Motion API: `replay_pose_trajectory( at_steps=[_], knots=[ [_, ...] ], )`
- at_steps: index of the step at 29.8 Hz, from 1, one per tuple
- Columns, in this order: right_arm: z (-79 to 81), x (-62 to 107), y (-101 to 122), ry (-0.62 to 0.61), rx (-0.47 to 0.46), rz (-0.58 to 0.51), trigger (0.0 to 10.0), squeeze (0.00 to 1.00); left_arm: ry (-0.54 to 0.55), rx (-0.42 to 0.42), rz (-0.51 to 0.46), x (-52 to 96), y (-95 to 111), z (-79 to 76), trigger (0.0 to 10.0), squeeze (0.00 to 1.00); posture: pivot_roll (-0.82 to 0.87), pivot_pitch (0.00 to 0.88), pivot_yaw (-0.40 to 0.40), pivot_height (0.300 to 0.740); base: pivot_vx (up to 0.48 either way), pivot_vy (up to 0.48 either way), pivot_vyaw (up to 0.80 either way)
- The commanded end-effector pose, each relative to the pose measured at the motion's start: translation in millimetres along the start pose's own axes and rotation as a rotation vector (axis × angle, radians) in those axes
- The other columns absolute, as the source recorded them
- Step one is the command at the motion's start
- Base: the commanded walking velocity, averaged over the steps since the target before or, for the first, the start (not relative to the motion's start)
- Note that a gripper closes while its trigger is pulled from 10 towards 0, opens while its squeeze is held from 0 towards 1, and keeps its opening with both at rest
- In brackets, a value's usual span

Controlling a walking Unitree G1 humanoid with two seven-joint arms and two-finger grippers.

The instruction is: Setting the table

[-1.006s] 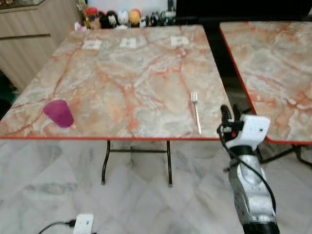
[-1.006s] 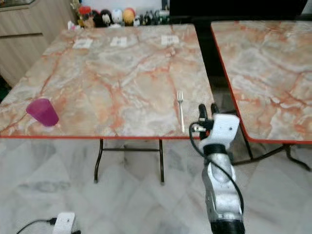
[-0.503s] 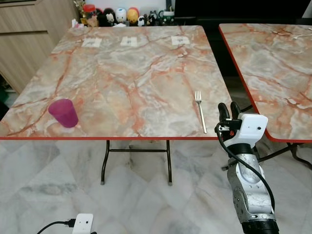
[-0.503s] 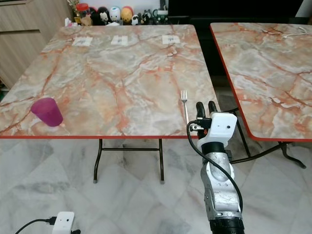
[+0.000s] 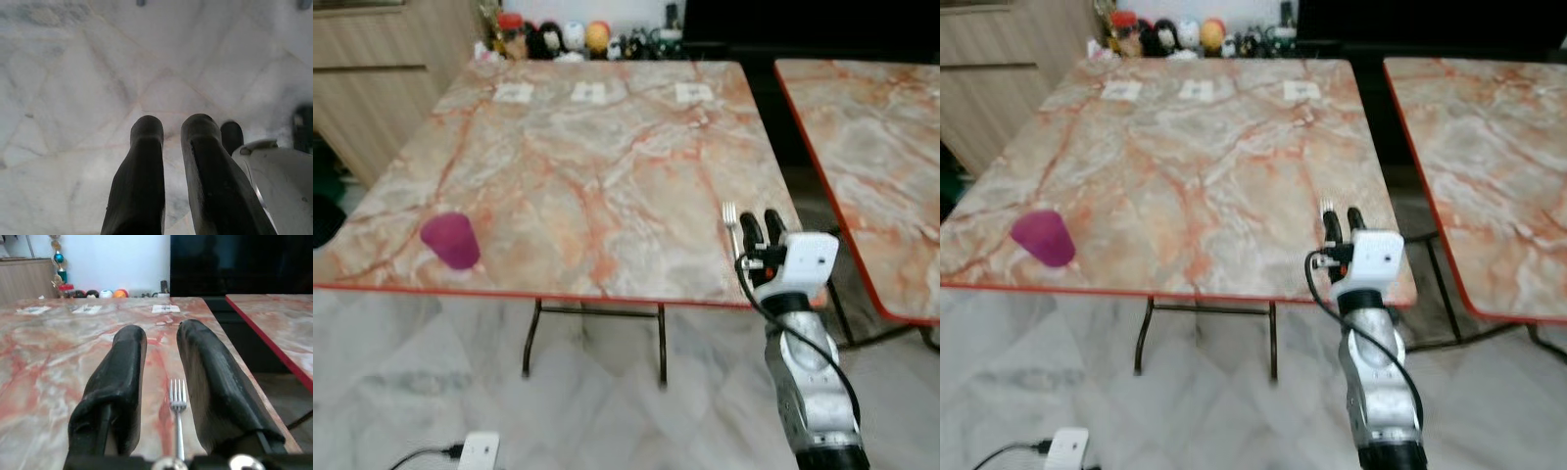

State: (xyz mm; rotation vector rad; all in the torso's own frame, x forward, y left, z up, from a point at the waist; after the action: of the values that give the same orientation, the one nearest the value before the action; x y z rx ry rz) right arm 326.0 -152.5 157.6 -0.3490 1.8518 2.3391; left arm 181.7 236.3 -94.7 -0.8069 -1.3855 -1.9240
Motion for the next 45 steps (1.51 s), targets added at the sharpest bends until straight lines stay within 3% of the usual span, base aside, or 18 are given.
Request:
replay_pose_trajectory(
  at_steps=[1, 5, 6, 7, 13, 16, 21, 22, 23, 26, 34, 45],
  knots=[
    [-4.8, 1.3, -2.6, -0.012, -0.015, 0.019, 10.0, 0.00, -0.009, 0.002, 0.018, 0.8, -4.7, -3.3, 10.0, 0.00, -0.07, 0.108, 0.035, 0.740, 0.000, 0.000, 0.00],
    [-9.4, 2.3, -12.4, -0.057, 0.003, 0.077, 10.0, 0.00, -0.009, -0.003, 0.022, 0.7, -4.9, -3.5, 10.0, 0.00, -0.08, 0.109, 0.033, 0.740, 0.000, 0.000, 0.00],
    [-10.0, 2.7, -14.5, -0.066, -0.024, 0.085, 10.0, 0.07, -0.009, -0.004, 0.022, 0.7, -4.9, -3.6, 10.0, 0.00, -0.08, 0.109, 0.033, 0.740, 0.000, 0.000, 0.00],
    [-10.4, 3.3, -16.7, -0.072, -0.050, 0.098, 10.0, 1.00, -0.010, -0.003, 0.022, 0.7, -4.9, -3.7, 10.0, 0.00, -0.07, 0.109, 0.033, 0.740, 0.000, 0.000, 0.00],
    [-15.0, 3.7, -30.2, -0.137, -0.099, 0.179, 10.0, 1.00, -0.011, -0.002, 0.022, 0.6, -4.7, -4.0, 10.0, 0.00, -0.07, 0.110, 0.033, 0.740, 0.000, 0.000, 0.00],
    [-21.2, -2.2, -44.3, -0.186, -0.123, 0.280, 10.0, 1.00, -0.015, -0.005, 0.023, 0.4, -4.2, -4.6, 10.0, 0.00, -0.08, 0.108, 0.036, 0.740, 0.000, 0.000, 0.00],
    [-29.7, -17.3, -49.0, -0.237, -0.129, 0.330, 10.0, 1.00, -0.016, -0.001, 0.021, 0.2, -3.5, -4.5, 10.0, 0.00, -0.08, 0.107, 0.039, 0.740, 0.000, 0.000, 0.00],
    [-31.7, -21.1, -51.7, -0.252, -0.141, 0.354, 10.0, 0.14, -0.016, -0.002, 0.021, 0.2, -3.4, -4.5, 10.0, 0.00, -0.08, 0.106, 0.040, 0.740, 0.000, 0.000, 0.00],
    [-33.2, -24.0, -54.5, -0.264, -0.154, 0.376, 10.0, 0.00, -0.017, -0.003, 0.022, 0.2, -3.4, -4.6, 10.0, 0.00, -0.07, 0.106, 0.039, 0.740, 0.000, 0.000, 0.00],
    [-34.3, -31.2, -59.3, -0.272, -0.172, 0.421, 10.0, 0.00, -0.015, 0.003, 0.021, 0.2, -3.4, -4.5, 10.0, 0.00, -0.07, 0.108, 0.039, 0.740, 0.000, 0.000, 0.00],
    [-45.0, -45.9, -49.6, -0.356, -0.149, 0.396, 10.0, 0.00, -0.013, 0.000, 0.027, 0.7, -5.4, -3.9, 10.0, 0.00, -0.06, 0.110, 0.042, 0.740, 0.000, 0.000, 0.00],
    [-46.2, -36.9, -45.5, -0.353, -0.166, 0.388, 10.0, 0.00, -0.017, -0.006, 0.029, 1.1, -6.6, -4.0, 10.0, 0.00, -0.07, 0.103, 0.045, 0.740, 0.000, 0.000, 0.00]
  ],
)
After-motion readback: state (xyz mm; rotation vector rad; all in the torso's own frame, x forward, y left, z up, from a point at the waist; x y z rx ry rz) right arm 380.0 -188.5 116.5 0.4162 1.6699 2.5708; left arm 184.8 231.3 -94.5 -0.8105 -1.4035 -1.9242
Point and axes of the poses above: a point about 5 cm out from each wrist's last joint towards the gripper, its own x axis pointing back from the gripper into the wrist, its own y axis along the axis of the wrist's last joint, z = x × y, the point moved 2 cm from there along -x, pointing out of the wrist towards the gripper, and after that the axes turned 12 degrees about -x, right-handed, at the moved point
